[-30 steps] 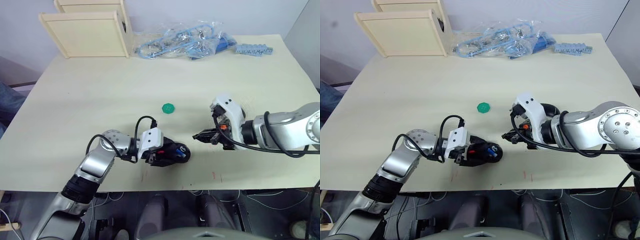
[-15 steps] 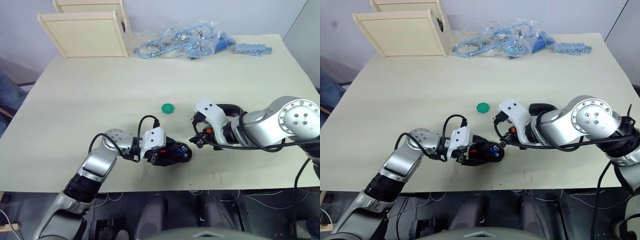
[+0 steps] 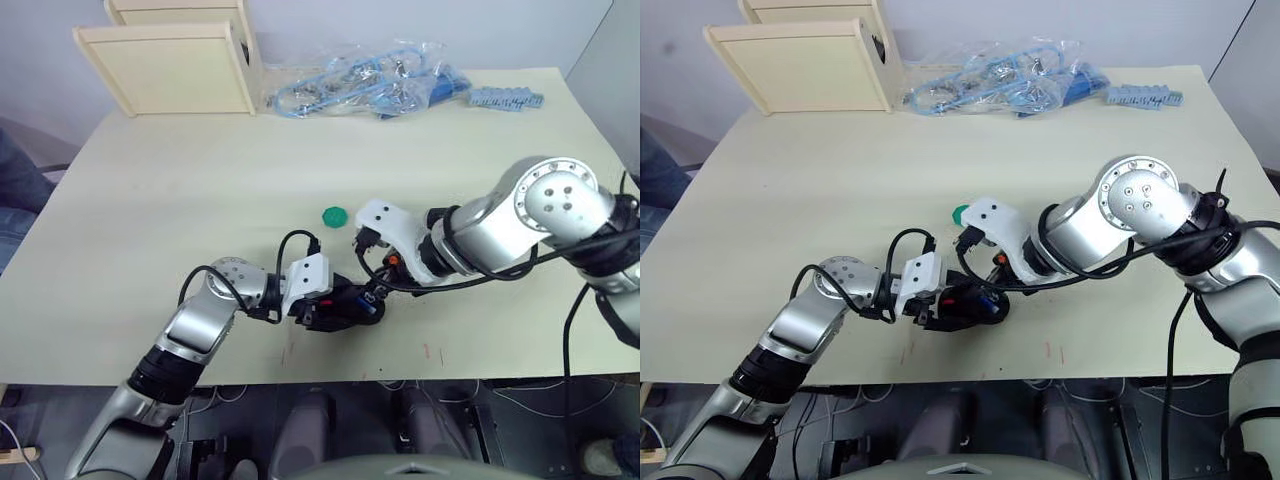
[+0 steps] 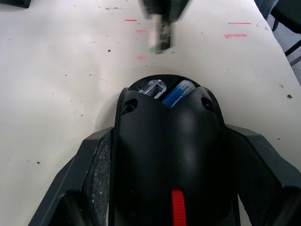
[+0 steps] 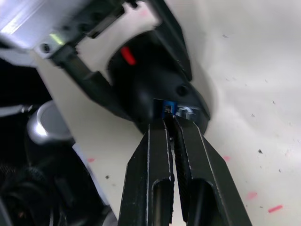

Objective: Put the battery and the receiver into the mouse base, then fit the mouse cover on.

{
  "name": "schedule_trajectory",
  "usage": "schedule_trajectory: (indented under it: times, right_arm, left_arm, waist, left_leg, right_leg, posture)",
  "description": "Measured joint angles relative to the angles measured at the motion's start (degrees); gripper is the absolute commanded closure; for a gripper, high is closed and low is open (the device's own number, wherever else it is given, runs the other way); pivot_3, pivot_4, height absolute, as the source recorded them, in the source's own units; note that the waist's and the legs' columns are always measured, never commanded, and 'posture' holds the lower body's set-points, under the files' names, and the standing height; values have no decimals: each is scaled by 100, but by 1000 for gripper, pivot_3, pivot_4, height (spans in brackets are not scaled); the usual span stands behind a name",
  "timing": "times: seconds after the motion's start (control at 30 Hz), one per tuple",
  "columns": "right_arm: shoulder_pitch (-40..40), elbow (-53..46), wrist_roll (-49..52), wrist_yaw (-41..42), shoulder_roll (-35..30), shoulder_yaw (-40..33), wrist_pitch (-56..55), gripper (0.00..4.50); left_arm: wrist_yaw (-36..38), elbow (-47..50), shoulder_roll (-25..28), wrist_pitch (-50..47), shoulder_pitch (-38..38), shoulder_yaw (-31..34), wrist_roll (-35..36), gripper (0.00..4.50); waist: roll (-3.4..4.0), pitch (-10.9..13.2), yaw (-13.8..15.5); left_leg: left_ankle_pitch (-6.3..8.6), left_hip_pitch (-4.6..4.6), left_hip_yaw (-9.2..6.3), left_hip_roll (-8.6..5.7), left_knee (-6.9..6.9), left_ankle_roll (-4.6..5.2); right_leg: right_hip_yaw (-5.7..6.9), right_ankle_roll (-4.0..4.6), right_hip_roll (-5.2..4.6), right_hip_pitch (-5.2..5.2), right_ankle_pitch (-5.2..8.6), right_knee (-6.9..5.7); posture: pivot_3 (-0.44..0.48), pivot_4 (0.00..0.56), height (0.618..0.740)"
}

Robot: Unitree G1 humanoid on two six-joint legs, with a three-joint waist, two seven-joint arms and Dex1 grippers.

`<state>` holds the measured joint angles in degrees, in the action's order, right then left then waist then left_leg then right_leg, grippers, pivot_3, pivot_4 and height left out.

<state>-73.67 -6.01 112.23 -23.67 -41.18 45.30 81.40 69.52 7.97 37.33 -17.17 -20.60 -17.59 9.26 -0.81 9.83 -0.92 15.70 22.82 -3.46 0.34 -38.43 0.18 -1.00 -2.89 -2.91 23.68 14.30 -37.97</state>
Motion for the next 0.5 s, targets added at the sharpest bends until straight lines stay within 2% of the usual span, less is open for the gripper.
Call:
schedule_trajectory:
  times: [0.2, 0.5]
  right_arm:
    - [-151, 373, 0, 109, 179, 326, 149, 4500]
    - [-153, 732, -2, -144, 373, 378, 152, 4500]
  left_arm:
    - [-10, 34, -1, -69, 0, 0, 0, 1527]
    - [-56, 75, -2, -117, 15, 0, 5, 1527]
  waist:
    - [0, 0, -1]
    - [0, 0, -2]
  left_leg:
    - [0, 0, 1, 0, -1, 0]
    - [0, 1, 0, -1, -1, 0]
  right_leg:
    - [0, 0, -1, 0, 0, -1]
    - [0, 0, -1, 0, 0, -2]
  posture:
    - [0, 150, 740]
    - [0, 150, 740]
